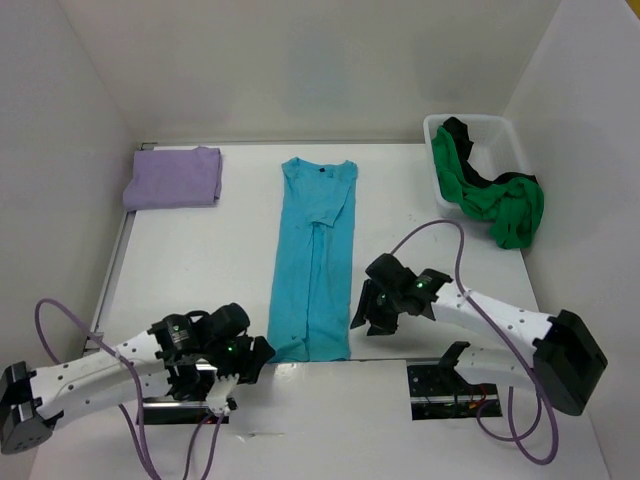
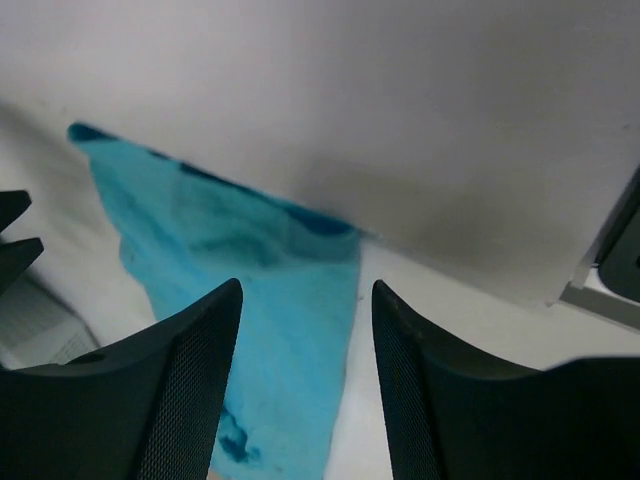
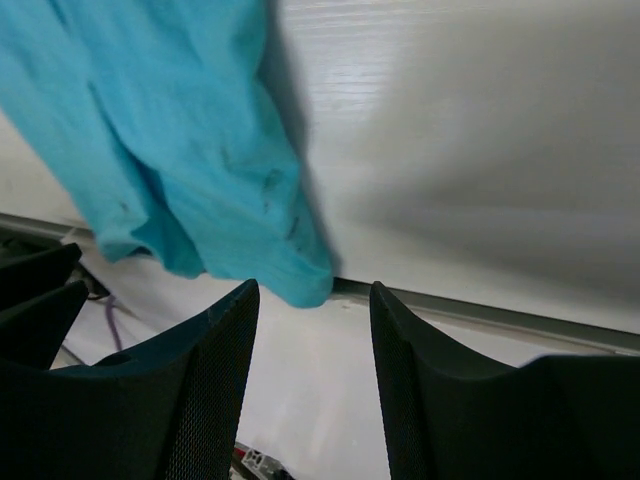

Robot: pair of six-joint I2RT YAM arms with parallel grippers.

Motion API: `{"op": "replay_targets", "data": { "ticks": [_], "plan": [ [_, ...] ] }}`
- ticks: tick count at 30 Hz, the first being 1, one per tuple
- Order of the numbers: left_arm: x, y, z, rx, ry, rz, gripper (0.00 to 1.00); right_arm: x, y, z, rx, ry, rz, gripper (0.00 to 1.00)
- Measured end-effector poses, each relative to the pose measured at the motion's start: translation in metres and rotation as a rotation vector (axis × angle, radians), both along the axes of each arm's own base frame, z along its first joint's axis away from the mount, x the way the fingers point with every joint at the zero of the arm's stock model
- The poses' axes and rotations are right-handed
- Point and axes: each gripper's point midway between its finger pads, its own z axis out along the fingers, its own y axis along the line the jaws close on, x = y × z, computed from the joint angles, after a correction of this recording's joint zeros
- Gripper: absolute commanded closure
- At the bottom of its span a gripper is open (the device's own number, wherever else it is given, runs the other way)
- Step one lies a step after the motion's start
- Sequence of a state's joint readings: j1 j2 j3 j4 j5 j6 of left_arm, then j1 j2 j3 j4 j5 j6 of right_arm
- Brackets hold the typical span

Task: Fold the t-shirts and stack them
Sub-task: Grab the bottom of the folded rectangular tshirt with both arms

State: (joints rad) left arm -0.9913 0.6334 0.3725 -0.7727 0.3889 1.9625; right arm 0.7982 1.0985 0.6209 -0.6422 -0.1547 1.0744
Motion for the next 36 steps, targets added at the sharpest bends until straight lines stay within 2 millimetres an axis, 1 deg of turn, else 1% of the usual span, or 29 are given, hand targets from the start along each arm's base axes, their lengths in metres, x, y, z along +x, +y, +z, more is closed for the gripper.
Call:
{"op": "replay_targets", "data": {
  "ticks": [4, 6, 8, 13, 16, 17, 18, 19, 23, 25, 28, 35, 36],
  "plan": [
    [-0.008, 0.003, -0.022, 0.118, 0.037, -0.045, 0.39, -0.006, -0.003, -0.019, -0.059, 0.059, 0.038, 0.46],
    [-0.007, 0.004, -0.029, 0.168, 0.043, -0.054, 0.41, -0.009, -0.005, -0.027, -0.086, 0.087, 0.058, 0.46],
    [-0.004, 0.001, -0.032, 0.204, 0.052, -0.052, 0.44, -0.01, -0.006, -0.032, -0.101, 0.1, 0.074, 0.46],
    [0.002, -0.005, -0.033, 0.232, 0.056, -0.051, 0.44, -0.007, 0.001, -0.031, -0.094, 0.104, 0.1, 0.46],
    [0.004, -0.008, -0.034, 0.233, 0.053, -0.049, 0.54, -0.007, 0.003, -0.033, -0.091, 0.109, 0.112, 0.46],
    [0.005, -0.009, -0.034, 0.234, 0.052, -0.049, 0.63, -0.007, 0.003, -0.034, -0.091, 0.112, 0.116, 0.46],
    [0.006, -0.01, -0.035, 0.238, 0.055, -0.047, 0.66, -0.008, 0.003, -0.034, -0.09, 0.116, 0.118, 0.46],
    [0.007, -0.011, -0.036, 0.243, 0.056, -0.049, 0.72, -0.009, 0.004, -0.034, -0.088, 0.119, 0.122, 0.46],
    [0.009, -0.015, -0.038, 0.264, 0.067, -0.05, 0.82, -0.012, 0.006, -0.032, -0.073, 0.131, 0.135, 0.46],
    [0.01, -0.018, -0.037, 0.267, 0.069, -0.05, 0.94, -0.014, 0.008, -0.031, -0.059, 0.14, 0.144, 0.46],
    [0.012, -0.021, -0.037, 0.273, 0.073, -0.05, 1.0, -0.016, 0.012, -0.031, -0.04, 0.155, 0.157, 0.46],
    [0.016, -0.029, -0.033, 0.248, 0.058, -0.049, 1.0, -0.037, 0.024, -0.042, -0.032, 0.229, 0.239, 0.46],
    [0.017, -0.03, -0.032, 0.243, 0.056, -0.047, 1.0, -0.04, 0.025, -0.044, -0.034, 0.24, 0.251, 0.47]
  ]
}}
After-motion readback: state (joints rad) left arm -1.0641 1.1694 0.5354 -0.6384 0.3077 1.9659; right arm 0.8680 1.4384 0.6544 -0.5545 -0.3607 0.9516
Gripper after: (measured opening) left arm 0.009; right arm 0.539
